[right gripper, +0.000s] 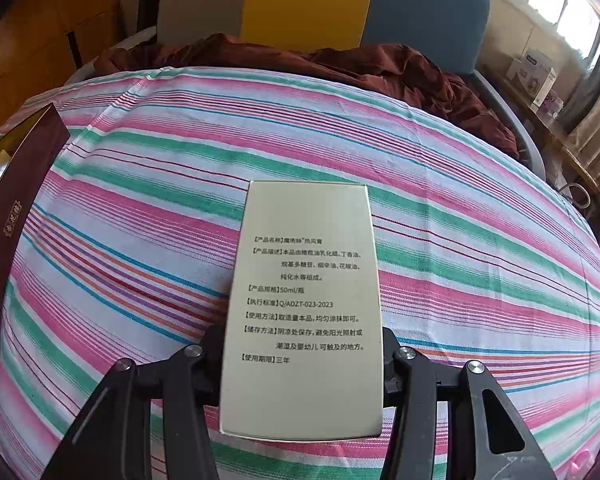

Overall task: Organize objects
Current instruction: 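Carry the plastic bundle into the gold box and open the left gripper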

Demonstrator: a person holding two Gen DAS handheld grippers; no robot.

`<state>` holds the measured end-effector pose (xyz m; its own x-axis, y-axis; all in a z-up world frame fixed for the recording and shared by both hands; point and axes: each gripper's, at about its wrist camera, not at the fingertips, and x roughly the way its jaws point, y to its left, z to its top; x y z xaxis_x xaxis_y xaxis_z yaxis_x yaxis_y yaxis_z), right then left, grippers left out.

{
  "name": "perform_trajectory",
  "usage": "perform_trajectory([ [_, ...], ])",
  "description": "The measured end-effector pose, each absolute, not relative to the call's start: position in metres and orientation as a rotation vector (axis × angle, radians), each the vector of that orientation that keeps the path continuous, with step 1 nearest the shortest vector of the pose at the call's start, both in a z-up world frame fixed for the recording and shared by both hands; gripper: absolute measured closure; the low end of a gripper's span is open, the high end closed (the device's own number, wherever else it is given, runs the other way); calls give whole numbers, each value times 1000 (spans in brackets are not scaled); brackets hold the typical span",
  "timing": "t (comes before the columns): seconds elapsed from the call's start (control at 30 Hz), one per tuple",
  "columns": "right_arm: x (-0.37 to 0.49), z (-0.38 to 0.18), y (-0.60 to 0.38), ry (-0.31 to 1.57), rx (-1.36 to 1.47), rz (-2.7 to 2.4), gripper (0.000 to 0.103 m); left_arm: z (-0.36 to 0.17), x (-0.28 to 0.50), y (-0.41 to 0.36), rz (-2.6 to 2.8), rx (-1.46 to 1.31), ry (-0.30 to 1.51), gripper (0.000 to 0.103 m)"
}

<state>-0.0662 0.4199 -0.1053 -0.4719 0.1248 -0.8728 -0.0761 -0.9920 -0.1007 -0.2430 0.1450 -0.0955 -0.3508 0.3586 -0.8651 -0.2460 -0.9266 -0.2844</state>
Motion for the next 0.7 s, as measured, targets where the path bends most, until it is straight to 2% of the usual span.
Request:
perform_trajectory([
  [0.03, -66, -105, 420, -73, -1547, 2598, 52, -93, -242, 144, 2309, -1514, -141, 49],
  [0.07, -66, -105, 420, -73, -1547, 2598, 52, -91, -240, 143, 2312, -1509, -143, 39],
  [0.1, -66, -106, 420, -71, -1547, 2597, 52, -88, -237, 140, 2315, -1500, -145, 35],
  [0.7, -65, -106, 412, -133, -1532, 2572, 52, -43, -114, 51, 2512, -1280, -101, 36],
])
